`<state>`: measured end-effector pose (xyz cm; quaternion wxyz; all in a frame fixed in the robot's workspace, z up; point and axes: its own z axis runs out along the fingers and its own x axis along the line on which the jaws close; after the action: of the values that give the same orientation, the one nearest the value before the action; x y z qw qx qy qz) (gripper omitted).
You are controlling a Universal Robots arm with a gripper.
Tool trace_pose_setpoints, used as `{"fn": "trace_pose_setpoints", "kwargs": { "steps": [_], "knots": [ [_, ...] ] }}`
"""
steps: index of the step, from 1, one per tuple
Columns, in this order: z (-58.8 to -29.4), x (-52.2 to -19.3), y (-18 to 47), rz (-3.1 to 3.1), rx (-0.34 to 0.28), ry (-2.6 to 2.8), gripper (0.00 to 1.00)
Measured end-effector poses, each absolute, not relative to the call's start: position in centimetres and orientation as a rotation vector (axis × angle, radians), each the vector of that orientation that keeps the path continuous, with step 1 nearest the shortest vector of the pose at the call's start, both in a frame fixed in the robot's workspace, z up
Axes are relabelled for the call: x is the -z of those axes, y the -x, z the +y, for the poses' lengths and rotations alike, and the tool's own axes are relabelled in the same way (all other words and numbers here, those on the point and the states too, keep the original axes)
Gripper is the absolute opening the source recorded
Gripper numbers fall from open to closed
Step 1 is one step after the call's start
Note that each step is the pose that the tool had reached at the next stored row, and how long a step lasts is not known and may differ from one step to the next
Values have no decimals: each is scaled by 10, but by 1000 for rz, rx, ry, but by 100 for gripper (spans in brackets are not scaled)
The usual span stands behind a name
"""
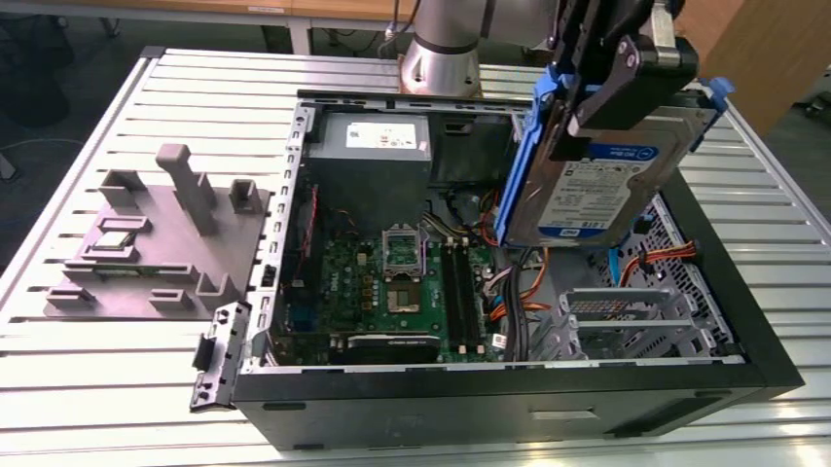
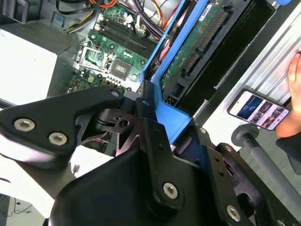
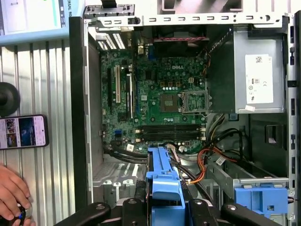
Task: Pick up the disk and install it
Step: 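Insert the disk into the insertion slot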
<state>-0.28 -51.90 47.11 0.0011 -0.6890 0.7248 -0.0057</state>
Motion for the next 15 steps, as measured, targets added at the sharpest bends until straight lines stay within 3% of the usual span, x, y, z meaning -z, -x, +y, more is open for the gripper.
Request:
{"fn": "trace_pose_setpoints", "kwargs": {
  "steps": [15],
  "knots": [
    [-538,-466,-21,2276,18,2162,37]
  ]
}}
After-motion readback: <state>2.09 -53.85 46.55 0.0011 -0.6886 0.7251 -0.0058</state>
